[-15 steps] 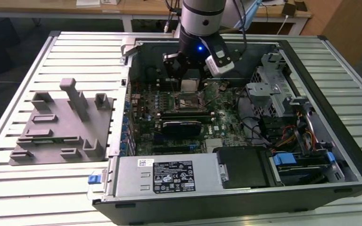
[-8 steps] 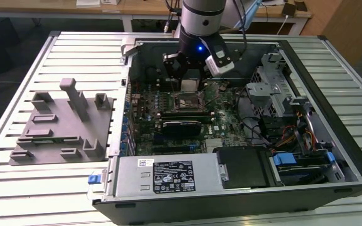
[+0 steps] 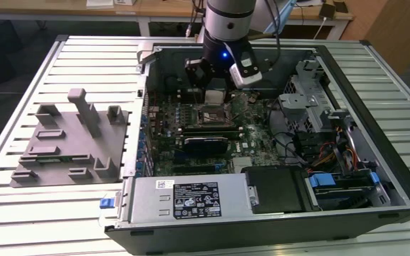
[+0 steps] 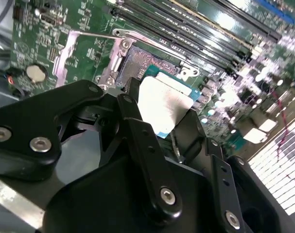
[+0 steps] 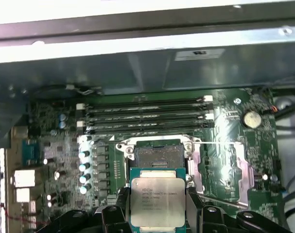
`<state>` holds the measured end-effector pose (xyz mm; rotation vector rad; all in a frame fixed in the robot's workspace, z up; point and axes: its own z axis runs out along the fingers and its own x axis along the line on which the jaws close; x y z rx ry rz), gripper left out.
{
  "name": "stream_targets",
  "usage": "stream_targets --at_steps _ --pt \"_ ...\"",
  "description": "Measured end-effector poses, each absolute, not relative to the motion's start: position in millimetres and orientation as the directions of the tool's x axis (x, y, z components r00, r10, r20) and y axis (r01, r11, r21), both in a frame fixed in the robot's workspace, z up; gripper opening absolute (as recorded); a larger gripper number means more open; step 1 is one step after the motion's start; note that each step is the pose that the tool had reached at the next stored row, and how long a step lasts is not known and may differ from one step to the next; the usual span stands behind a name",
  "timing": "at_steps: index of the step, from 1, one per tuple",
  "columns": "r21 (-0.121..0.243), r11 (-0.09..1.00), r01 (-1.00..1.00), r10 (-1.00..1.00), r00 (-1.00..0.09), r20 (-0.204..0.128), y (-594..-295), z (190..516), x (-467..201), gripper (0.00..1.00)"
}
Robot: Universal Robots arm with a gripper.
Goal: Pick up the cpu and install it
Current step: 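Place the cpu into insertion slot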
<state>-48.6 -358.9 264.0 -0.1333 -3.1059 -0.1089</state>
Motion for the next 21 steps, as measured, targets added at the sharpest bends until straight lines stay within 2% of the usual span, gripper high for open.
stream_targets --at_steps 21 --pt "0.069 0.891 0.449 0.448 -0.894 0.034 -358.9 263.5 -48.6 0.54"
